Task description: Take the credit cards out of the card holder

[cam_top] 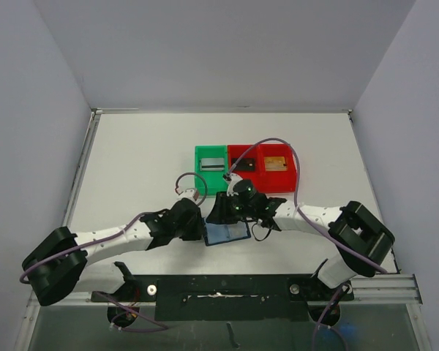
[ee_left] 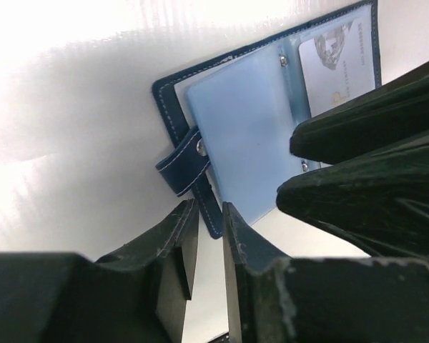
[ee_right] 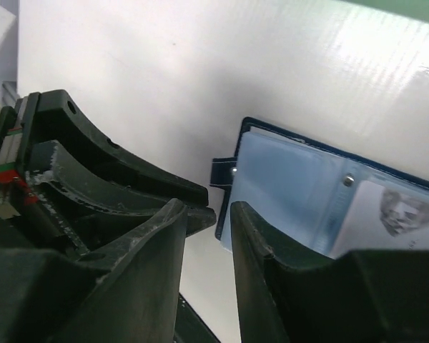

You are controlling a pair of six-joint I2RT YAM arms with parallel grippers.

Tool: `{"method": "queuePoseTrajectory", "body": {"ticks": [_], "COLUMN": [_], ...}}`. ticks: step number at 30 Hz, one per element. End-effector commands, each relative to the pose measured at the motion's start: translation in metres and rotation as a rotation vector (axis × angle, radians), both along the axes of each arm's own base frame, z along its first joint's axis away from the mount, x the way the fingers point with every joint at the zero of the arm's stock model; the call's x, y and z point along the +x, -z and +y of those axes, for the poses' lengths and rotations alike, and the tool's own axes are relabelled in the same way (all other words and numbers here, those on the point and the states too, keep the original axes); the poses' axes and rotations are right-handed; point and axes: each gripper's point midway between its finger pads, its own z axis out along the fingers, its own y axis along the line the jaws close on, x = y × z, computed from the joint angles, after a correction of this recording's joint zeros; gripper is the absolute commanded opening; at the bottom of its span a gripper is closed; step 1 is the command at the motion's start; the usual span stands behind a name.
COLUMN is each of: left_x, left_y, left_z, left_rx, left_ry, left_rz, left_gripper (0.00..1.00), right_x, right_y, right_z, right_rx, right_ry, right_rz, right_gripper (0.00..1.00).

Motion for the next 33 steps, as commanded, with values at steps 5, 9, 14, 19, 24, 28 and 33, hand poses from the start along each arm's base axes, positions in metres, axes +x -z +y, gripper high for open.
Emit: {"method": "queuePoseTrajectory", "body": {"ticks": [5, 9, 14, 19, 24, 28, 33], "left_x": [0.01, 0.013, 0.012, 0.012, 0.016, 0.022, 0.025], "left_y": [-0.032, -0.053, -0.075, -0.09, -0.086, -0.08, -0.077], "left_z": [0.022, 0.021, 0.001, -0.033, -0.059, -0.072, -0.086], "left_rx": [-0.064, -0.117, -0.24, -0.353, -0.389, -0.403, -0.45], "left_ry": [-0.153, -0.158, -0.095, -0.006, 0.038, 0.032, 0.04], "left_rz": [-0.109, -0.154, -0.182, -0.175, -0.145, -0.12, -0.103], "left_gripper": [0.25, 0.29, 0.36, 0.36, 0.37, 0.37, 0.37], "right_x": [0.0, 0.02, 0.035, 0.038, 0.033, 0.029, 0.024], "right_y": [-0.043, -0.042, -0.025, -0.015, -0.012, -0.004, 0.002], "right_z": [0.036, -0.001, -0.063, -0.11, -0.111, -0.107, -0.094], "right_rx": [0.201, 0.064, -0.099, -0.128, -0.12, -0.119, -0.073], "right_ry": [-0.098, 0.069, 0.244, 0.352, 0.305, 0.273, 0.215], "right_rz": [-0.035, -0.109, -0.126, -0.116, -0.111, -0.084, -0.061], "right_gripper": [0.33, 0.35, 0.41, 0.49, 0.48, 0.42, 0.38]}}
